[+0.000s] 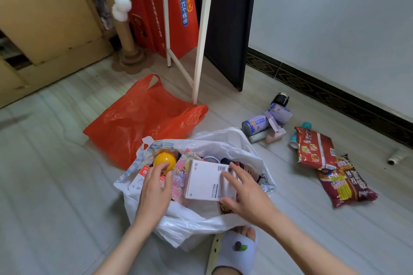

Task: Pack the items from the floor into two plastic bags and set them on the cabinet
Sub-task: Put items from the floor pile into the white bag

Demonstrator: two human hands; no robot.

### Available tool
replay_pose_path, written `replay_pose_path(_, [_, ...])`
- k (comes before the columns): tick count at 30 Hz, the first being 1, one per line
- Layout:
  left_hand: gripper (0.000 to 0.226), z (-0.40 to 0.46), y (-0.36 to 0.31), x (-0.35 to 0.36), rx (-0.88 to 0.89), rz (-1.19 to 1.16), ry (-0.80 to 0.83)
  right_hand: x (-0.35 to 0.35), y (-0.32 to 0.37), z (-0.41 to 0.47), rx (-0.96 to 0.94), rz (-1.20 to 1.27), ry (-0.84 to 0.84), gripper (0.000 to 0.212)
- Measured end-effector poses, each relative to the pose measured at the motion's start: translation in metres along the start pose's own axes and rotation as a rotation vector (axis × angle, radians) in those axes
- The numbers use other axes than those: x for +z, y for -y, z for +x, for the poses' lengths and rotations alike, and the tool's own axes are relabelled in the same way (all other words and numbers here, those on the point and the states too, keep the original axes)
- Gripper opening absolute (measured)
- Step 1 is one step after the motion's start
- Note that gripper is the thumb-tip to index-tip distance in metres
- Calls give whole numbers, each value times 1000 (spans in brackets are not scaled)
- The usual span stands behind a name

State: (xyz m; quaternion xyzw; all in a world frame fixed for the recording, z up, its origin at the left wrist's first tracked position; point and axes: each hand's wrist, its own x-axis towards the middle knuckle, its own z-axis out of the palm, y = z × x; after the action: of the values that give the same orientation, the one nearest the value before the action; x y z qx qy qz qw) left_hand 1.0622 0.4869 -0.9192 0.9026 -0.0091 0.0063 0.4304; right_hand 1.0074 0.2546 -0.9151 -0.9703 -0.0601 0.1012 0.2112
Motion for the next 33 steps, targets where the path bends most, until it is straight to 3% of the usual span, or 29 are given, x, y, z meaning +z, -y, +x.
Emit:
replay_pose_path(3, [33,-23,-16,-2,157,-39,59,5,1,-7,-19,2,13,60])
replay_pose_path(7, [41,-45,-17,16,325,261,338,9,2,-9,-34,-21,31,51])
replay_pose_path(12, [43,-44,-15,18,339,334,342,0,-5,-10,11,18,-47,34])
replay_pose_path(17, [40,-37,-2,-4,79,303,137,-29,-22,31,128,92,-138,40])
replay_pose_path(21, [38,-32,21,-21,-121,268,-3,-46,-43,84,224,97,-102,47])
replay_pose_path(27, [45,-20,34,-20,-281,258,-11,-43,-66,147,361,136,16,42])
replay_pose_path(30, [47,-17,31,-14,-329,218,-20,-39,-65,152,395,211,23,20])
replay_pose_path(33, [51,-19,24,-14,-368,185,-50,-42,-55,143,382,299,-31,34])
